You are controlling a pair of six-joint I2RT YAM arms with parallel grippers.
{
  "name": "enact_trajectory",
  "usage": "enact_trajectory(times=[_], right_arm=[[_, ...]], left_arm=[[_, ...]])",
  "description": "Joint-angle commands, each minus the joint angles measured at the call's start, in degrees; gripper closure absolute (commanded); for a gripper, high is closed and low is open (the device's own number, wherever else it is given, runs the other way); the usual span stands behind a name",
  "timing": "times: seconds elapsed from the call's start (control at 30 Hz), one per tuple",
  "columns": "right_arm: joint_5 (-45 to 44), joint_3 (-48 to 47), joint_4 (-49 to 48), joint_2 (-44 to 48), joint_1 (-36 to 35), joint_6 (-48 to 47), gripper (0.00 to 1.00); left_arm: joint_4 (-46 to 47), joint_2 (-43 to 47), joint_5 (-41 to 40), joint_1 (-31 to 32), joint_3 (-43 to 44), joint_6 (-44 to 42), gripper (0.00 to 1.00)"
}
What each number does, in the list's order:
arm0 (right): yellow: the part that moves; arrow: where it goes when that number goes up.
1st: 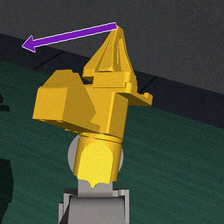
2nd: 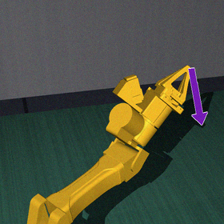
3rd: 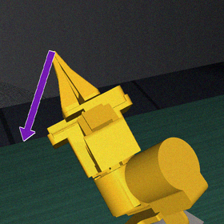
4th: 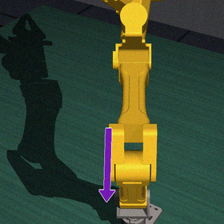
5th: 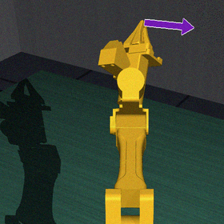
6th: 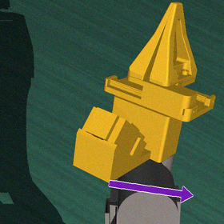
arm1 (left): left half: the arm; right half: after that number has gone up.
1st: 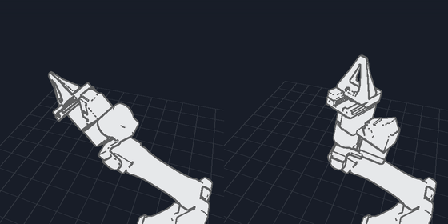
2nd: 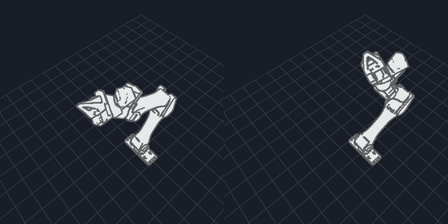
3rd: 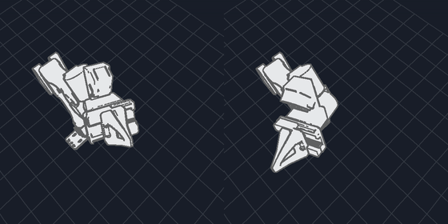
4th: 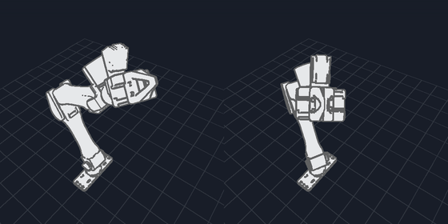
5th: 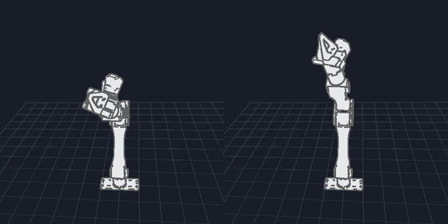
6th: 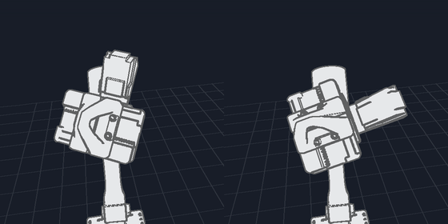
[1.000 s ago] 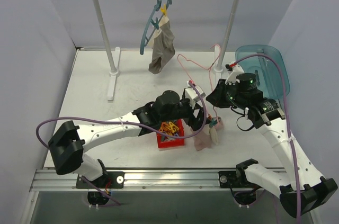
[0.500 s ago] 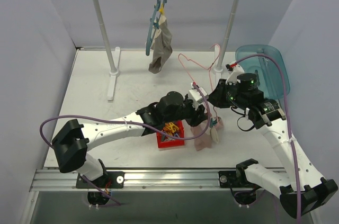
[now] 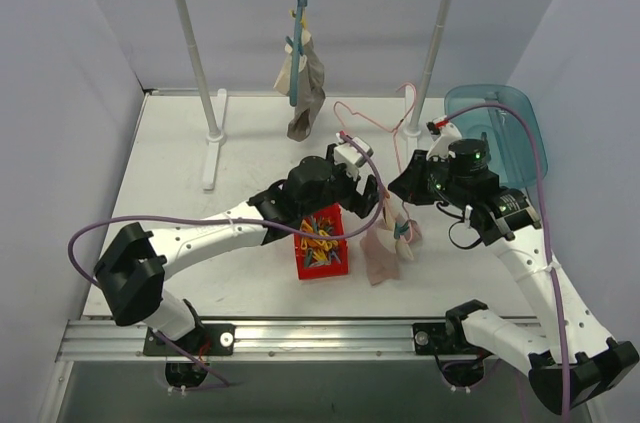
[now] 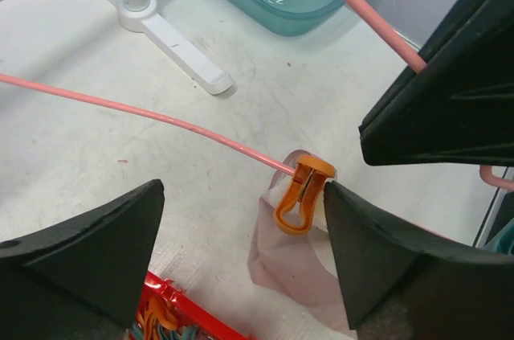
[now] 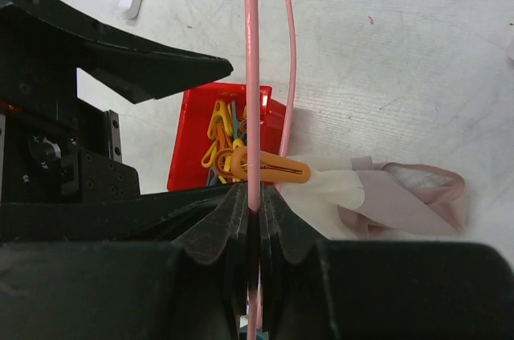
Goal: Remove the underwear clipped to the hanger
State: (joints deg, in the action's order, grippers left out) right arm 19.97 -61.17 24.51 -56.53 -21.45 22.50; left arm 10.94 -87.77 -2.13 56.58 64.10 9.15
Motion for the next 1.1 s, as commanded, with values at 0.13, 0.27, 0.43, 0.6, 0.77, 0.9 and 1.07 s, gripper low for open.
enact_trajectory(times=[0.13,0.27,0.43,0.6,0.77,0.9,1.07], right_arm=[[0.34,0.78,-1.66,1.25,-0.08,-0.27,1.0],[-0.98,0.96,-1.66,1.6,0.01,-0.35,1.0],[-4.67,1.66,-1.84,3.79,-0.08,-0.88,1.0],[-7.22,3.33,-2.8,5.03,-0.17,-2.02,1.0],[-7.84,5.27,-5.08,5.56,-0.26,-2.2,1.0],[-8.19,6.15,-6.75,5.29,-0.43,-2.29,1.0],[-8.98,5.8,-7.37,5.03,-0.61,-2.46,1.0]], left_arm=[[-2.66,3.04,-0.5,-0.5,2.26,11.49,0.05],[-6.01,2.25,0.45,-1.55,4.45,20.28,0.06],[-12.85,1.37,-1.46,-3.05,7.0,31.97,0.06],[-17.87,-0.12,-2.88,-3.67,10.07,40.23,0.06],[-20.87,-3.81,0.27,-3.67,14.65,45.6,0.06],[-19.21,-5.57,2.13,-3.49,15.8,47.8,0.07],[-20.08,-6.8,4.5,-3.4,15.88,48.33,0.06]])
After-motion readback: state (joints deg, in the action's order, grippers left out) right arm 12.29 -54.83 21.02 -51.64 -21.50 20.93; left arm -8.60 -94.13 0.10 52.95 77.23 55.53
